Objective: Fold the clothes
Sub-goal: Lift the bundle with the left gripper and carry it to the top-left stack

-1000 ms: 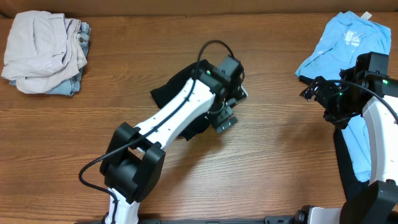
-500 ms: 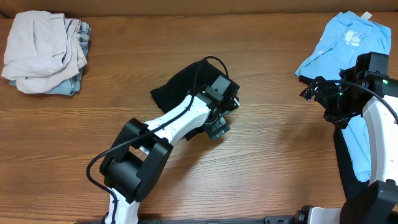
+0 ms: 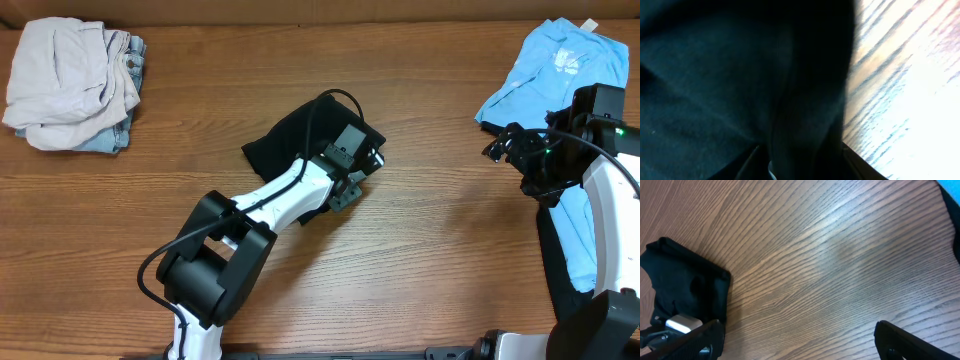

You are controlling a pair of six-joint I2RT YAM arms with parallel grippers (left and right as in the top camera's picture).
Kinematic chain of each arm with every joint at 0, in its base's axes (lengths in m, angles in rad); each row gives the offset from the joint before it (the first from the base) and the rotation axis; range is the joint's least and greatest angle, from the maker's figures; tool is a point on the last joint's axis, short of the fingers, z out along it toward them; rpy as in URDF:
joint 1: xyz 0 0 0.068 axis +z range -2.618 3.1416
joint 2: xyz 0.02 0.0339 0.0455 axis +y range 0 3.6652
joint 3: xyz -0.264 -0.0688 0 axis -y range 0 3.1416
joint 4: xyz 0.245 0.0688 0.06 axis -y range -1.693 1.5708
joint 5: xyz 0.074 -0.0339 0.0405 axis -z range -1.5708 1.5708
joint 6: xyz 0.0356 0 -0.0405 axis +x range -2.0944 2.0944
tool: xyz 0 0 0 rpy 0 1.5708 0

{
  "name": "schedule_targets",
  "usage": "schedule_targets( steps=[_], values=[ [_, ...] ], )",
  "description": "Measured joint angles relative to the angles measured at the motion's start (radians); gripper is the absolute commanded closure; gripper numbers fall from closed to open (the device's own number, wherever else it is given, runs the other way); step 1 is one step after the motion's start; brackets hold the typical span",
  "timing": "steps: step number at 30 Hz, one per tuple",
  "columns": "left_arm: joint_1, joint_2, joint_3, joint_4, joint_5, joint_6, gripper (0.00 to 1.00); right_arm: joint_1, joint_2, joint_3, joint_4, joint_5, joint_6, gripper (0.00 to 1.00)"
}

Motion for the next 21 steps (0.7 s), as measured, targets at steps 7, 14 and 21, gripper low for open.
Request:
schedule_targets(
  steps=[7,14,21],
  values=[
    [0.042,0.000,-0.003,0.010,-0.028,-0.021,0.89,0.000,0.000,0.000,0.001,0.000,0.000,0.00],
    [0.136,0.009,0.072,-0.120,-0.089,-0.036,0.96,0.000,0.000,0.000,0.000,0.000,0.000,0.00],
    [0.188,0.019,0.354,-0.310,-0.161,-0.035,0.96,0.000,0.000,0.000,0.001,0.000,-0.009,0.00]
  ],
)
